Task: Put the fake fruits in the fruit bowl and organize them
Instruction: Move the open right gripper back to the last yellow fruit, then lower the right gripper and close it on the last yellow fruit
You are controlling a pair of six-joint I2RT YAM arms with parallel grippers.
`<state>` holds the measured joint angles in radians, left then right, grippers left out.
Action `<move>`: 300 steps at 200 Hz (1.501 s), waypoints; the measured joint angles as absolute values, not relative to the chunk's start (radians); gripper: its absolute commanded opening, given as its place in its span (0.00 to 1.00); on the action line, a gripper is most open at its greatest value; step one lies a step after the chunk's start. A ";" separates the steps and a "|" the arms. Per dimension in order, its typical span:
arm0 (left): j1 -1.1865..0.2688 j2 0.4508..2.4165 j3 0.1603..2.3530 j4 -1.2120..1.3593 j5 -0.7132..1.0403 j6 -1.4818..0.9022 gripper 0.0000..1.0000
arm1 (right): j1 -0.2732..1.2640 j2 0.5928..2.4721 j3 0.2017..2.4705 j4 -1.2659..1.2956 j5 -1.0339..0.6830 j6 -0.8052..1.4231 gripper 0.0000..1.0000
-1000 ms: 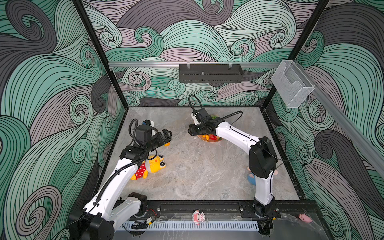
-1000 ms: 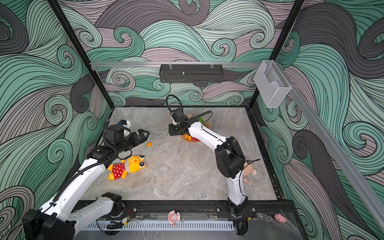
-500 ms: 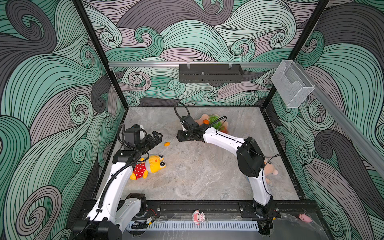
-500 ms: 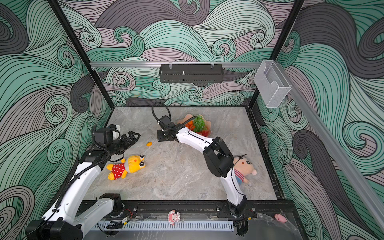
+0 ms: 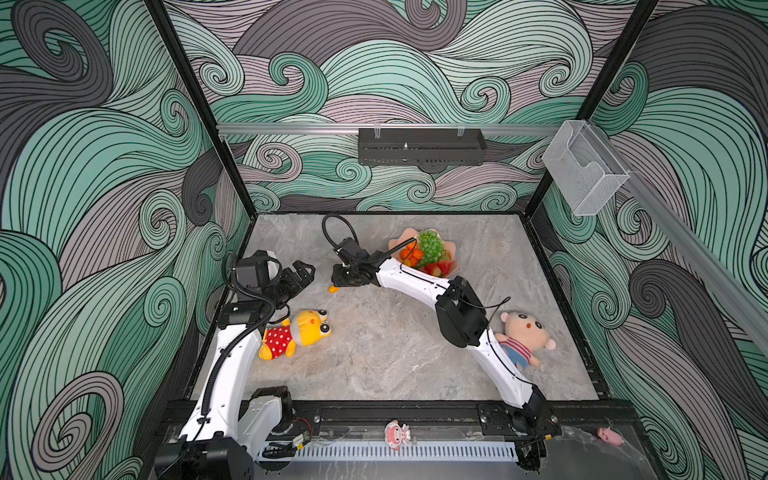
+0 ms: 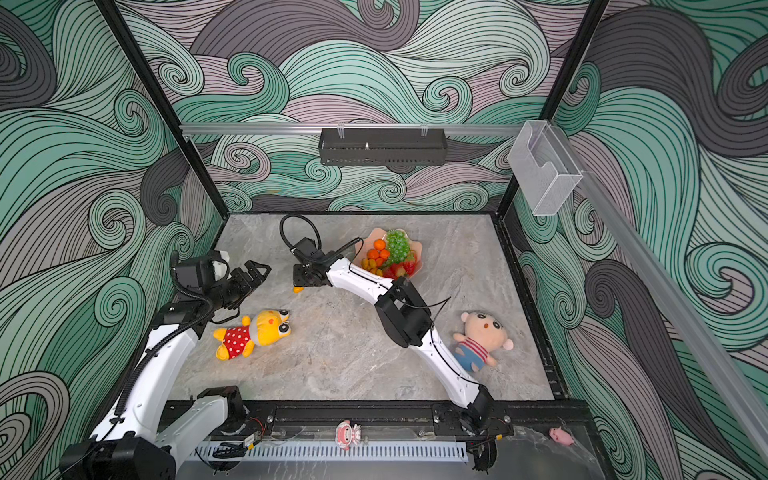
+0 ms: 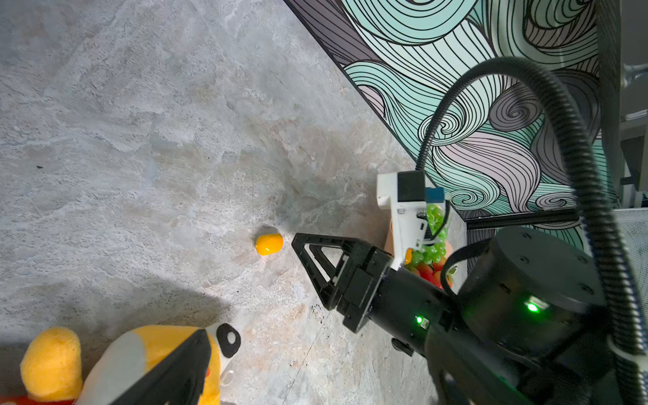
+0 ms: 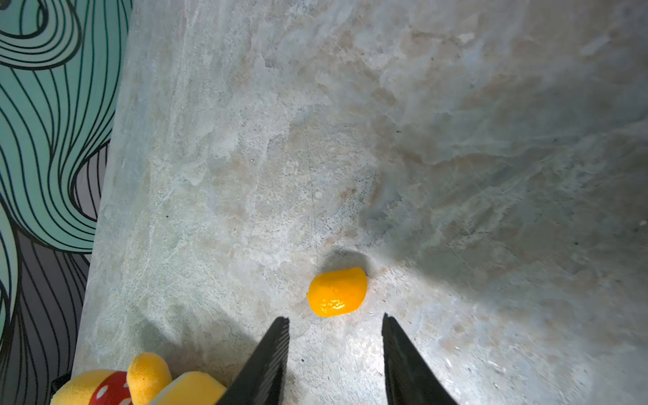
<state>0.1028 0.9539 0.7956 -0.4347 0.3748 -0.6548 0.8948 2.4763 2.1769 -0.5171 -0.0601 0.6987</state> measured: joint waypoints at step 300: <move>0.111 0.959 0.774 -0.434 0.398 -0.654 0.99 | 0.904 2.625 2.327 -0.567 -0.165 0.870 0.52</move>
